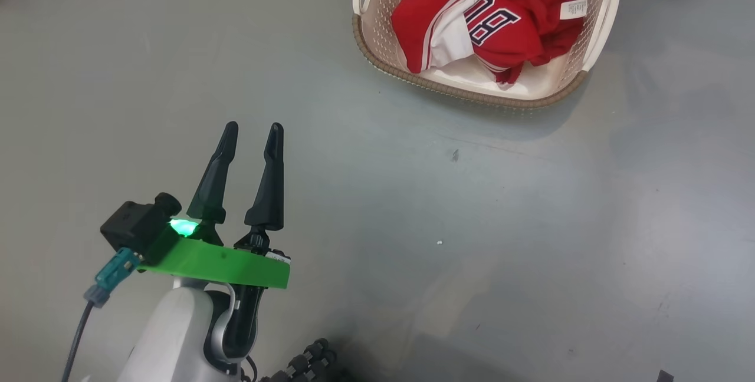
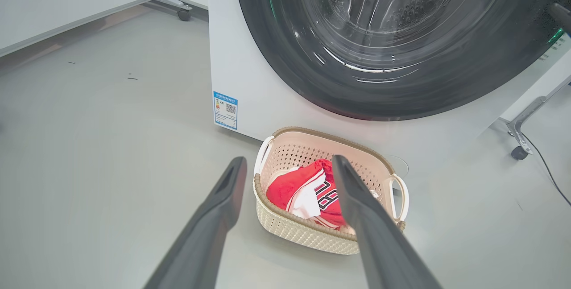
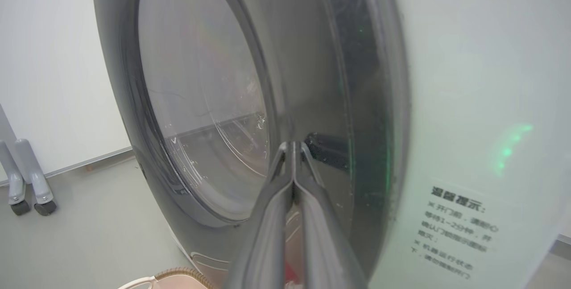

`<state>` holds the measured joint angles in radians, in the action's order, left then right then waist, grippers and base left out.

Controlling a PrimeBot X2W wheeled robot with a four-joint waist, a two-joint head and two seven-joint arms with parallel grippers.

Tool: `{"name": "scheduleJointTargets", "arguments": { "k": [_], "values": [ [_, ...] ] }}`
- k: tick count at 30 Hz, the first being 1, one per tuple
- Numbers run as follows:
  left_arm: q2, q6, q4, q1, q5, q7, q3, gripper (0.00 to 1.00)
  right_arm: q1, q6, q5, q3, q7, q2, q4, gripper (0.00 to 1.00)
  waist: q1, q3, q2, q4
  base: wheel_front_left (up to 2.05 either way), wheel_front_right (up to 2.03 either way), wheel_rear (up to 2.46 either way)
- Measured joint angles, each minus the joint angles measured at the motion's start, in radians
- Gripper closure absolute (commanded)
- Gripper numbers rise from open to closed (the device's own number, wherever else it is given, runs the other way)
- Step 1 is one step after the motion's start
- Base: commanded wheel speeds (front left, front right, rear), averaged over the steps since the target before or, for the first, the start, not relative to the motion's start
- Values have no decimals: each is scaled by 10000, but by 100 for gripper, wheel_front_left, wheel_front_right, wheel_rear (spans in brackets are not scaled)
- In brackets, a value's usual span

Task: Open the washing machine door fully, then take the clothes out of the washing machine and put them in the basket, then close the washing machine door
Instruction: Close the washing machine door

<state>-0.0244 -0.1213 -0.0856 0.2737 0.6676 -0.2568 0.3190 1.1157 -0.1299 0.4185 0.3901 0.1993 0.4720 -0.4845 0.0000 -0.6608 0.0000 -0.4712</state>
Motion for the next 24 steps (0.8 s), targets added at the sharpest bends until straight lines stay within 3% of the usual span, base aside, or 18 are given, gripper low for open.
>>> {"name": "scheduleJointTargets", "arguments": {
  "k": [8,24],
  "values": [
    [4,0,-267,48,-272,0,-355,0,-1263,21,27,157,368,-119,-548,100,0,710,0,225,0,0,0],
    [-263,0,-729,-98,-982,0,-1258,0,-4106,130,775,-130,485,-1546,-385,100,0,2579,0,1629,0,0,0]
  ]
}}
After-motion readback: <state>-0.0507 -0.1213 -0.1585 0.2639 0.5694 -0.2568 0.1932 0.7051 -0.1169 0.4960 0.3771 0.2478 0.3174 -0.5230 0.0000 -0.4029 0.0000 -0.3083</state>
